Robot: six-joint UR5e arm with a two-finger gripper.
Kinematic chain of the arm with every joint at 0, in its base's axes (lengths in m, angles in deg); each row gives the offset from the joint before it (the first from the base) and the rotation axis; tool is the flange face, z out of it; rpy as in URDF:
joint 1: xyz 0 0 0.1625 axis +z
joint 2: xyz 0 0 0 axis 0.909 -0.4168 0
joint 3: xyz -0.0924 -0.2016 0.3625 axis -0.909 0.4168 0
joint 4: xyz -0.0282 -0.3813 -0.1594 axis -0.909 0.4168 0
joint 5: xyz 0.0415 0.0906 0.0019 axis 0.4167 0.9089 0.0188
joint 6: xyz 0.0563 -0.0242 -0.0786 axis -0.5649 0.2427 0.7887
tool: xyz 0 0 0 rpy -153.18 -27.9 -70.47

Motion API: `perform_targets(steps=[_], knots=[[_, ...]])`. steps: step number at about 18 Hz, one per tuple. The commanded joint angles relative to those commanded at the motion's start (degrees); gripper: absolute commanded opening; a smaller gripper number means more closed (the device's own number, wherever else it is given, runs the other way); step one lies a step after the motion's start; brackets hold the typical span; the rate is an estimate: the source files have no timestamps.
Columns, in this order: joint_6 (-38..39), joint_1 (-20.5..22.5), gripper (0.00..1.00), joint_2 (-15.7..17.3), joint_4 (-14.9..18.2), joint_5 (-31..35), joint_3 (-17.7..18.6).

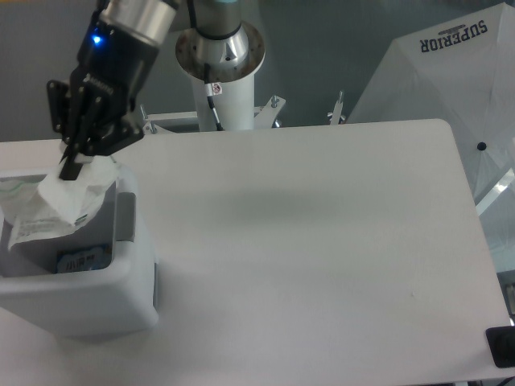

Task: Place the trash in the trash can
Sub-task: 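Lower the bag into the bin and open the gripper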

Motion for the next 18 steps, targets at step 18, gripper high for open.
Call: perform_targets(steps=[18], knots=[[-0.4, -1.9, 0.0, -3.6, 0.3, 4.5, 6.5]])
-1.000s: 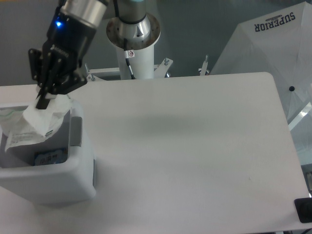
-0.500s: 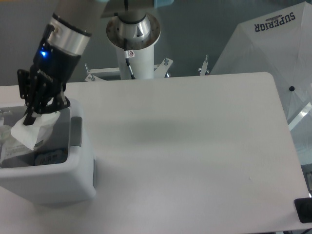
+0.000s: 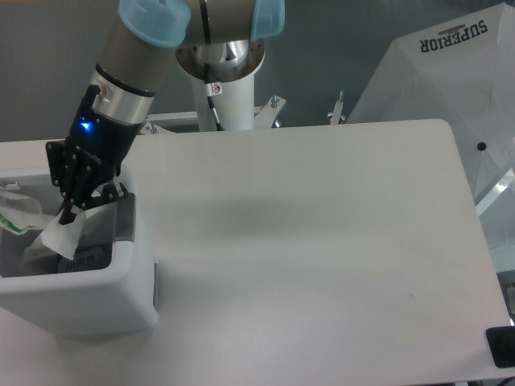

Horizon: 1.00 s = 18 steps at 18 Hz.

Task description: Place the trash in the trash can

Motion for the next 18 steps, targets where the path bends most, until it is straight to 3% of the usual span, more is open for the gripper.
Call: perform_targets(steps=[3, 4, 5, 8, 9, 13, 18], knots=[[0.4, -1.0, 0.04, -0.1, -0.1, 0.0, 0.6], [0.4, -1.0, 0.11, -0.1, -0.1, -0.1, 0.9], [0.0, -1.0, 0.4, -0.1, -0.3, -0.2, 0.8], [0.9, -1.0, 0.96, 0.2, -0.3, -0.3, -2.1], [1.4, -0.9, 1.0, 0.5, -0.3, -0.3, -2.6], [1.8, 0.4, 1.0, 0.7, -0.2, 0.0, -7.0], [4.7, 7.2, 1.0, 1.6, -0.2, 3.0, -9.0]])
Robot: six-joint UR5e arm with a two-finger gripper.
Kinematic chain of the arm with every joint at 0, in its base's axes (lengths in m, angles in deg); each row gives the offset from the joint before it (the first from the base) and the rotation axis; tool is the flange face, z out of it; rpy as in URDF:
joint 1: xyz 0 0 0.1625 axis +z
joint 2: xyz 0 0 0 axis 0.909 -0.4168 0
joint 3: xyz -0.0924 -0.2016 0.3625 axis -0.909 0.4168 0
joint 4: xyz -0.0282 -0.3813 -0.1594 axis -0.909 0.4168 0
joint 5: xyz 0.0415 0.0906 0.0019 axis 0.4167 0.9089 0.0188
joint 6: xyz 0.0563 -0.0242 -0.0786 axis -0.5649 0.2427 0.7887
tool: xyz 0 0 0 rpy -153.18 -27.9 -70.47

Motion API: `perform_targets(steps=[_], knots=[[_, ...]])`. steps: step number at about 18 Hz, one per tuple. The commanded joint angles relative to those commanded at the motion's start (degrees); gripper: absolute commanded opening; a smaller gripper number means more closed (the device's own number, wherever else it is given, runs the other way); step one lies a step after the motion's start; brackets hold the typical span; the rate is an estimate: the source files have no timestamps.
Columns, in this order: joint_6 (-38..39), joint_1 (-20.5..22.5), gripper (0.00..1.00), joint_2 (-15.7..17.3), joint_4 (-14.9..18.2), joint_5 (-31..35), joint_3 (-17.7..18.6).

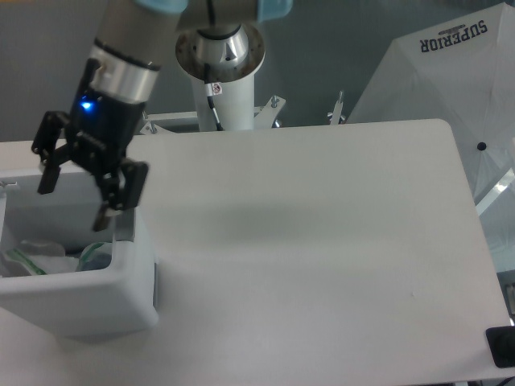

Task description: Place the trash in the trash can

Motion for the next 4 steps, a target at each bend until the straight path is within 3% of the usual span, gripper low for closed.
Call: perform_targets(steps=[4], knots=[[0.0, 5.3, 1.0, 0.4, 0.3, 0.6, -0.4]])
